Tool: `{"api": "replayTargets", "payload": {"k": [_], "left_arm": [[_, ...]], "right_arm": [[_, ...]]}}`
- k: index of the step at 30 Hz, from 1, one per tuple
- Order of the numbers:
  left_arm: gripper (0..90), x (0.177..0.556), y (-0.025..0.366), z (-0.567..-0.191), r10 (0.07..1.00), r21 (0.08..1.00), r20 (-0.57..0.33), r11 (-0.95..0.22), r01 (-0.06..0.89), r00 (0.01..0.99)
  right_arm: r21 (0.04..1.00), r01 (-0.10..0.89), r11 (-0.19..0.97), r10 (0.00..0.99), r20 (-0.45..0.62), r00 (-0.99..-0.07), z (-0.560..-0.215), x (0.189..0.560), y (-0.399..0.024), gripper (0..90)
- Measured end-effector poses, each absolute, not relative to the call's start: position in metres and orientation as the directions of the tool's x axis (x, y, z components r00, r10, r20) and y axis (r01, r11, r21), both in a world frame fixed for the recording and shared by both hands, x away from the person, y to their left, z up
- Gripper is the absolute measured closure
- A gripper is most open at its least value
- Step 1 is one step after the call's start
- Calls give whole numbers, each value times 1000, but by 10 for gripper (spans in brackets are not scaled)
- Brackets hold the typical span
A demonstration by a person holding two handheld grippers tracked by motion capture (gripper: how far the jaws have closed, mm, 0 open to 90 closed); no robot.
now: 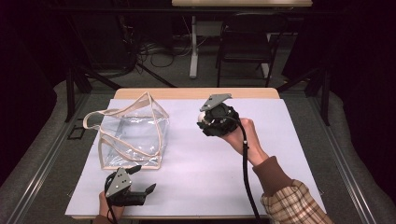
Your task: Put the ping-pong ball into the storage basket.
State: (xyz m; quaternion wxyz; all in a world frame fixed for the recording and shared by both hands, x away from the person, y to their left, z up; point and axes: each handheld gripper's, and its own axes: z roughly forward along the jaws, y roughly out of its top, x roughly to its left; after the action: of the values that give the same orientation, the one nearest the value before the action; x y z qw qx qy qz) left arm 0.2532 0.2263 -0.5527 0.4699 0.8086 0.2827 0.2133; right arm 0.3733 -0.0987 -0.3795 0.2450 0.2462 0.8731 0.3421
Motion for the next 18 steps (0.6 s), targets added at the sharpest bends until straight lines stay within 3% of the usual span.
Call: {"api": "replayTargets", "payload": {"k": [18], "left_arm": [[161,253,226,-553,657,880,78,-398,257,750]], "right_arm": [[709,250,660,574,-261,-777,-377,380,-80,513]]}}
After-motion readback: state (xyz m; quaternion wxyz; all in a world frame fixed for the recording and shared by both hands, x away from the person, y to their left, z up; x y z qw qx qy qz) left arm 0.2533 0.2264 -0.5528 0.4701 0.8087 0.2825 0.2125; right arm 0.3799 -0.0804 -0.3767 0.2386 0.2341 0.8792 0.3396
